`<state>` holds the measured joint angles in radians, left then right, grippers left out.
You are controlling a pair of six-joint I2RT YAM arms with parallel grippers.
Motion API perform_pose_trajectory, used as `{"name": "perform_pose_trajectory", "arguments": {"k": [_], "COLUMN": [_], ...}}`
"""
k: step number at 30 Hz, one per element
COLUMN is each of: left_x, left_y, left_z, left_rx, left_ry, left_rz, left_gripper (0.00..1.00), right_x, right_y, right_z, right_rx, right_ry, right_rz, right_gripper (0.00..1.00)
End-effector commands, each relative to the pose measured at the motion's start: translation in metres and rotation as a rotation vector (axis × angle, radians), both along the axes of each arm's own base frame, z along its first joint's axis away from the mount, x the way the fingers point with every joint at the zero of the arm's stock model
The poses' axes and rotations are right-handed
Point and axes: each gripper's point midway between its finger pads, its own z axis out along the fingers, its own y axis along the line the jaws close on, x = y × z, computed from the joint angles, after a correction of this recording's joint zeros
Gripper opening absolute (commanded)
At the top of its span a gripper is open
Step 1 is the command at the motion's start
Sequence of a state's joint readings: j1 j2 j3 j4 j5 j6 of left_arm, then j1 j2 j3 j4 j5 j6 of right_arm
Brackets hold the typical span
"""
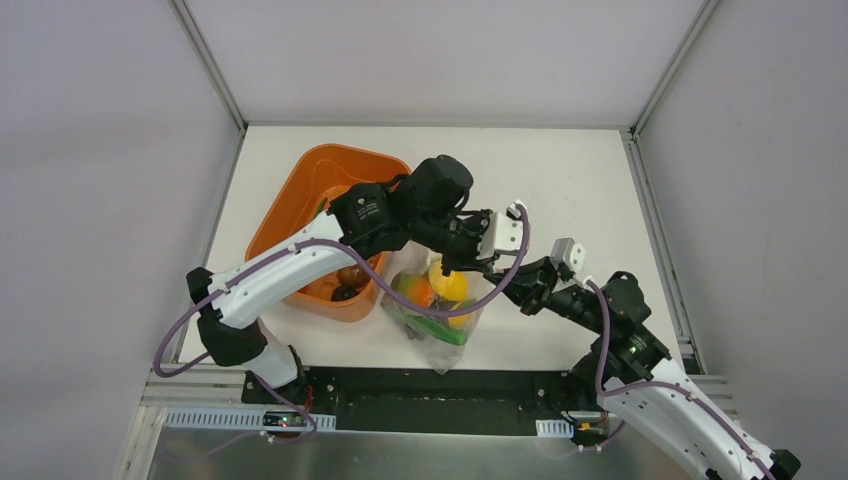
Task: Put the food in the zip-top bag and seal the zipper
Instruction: Zip the zipper food storage bag at the center of the board.
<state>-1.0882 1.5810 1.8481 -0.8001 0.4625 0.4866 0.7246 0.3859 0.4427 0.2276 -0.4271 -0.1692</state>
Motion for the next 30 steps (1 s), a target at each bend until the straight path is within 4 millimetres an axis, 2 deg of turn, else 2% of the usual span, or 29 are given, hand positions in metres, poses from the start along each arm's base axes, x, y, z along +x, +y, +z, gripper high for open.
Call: {"name": "perform_pose_trajectory", "arguments": {"k": [1,8,13,15,18,20,28,30], "left_x": [0.007,0.011,0.005,0.001,-0.005,-0.006,-0.010,-0.012], "left_y": [0.029,0.034,0.028,0.025,0.021,0.021,0.017,0.016], "left_z": [0.000,0.000,0.013,0.018,0.023,0.019,0.017,0.016], "left_rx": [0.050,0.052,-0.010,-0.012,0.013,0.048,0.069,0.084], "left_ry": [-0.054,-0.075,-0.053,-0.022,0.009,0.013,-0.011,-0.031], "left_rz": [0.067,0.096,0.081,0.074,0.062,0.065,0.062,0.053], "left_gripper": [0.00,0.00,0.00,0.00,0.00,0.00,0.00,0.00], "right_x": [-0.006,-0.008,-0.010,-0.014,-0.008,-0.005,-0.006,-0.007], "right_y": [-0.006,-0.006,-0.002,0.003,0.008,0.009,0.008,0.008], "right_z": [0.035,0.038,0.039,0.038,0.034,0.031,0.032,0.033], "right_rx": [0.085,0.089,0.093,0.075,0.035,0.023,0.029,0.028], "right_ry": [-0.106,-0.109,-0.094,-0.077,-0.027,-0.010,-0.010,-0.009], "right_rz": [0.000,0.004,0.030,0.069,0.070,0.062,0.059,0.061], "right_gripper": [0.00,0.00,0.00,0.10,0.14,0.18,0.35,0.37]}}
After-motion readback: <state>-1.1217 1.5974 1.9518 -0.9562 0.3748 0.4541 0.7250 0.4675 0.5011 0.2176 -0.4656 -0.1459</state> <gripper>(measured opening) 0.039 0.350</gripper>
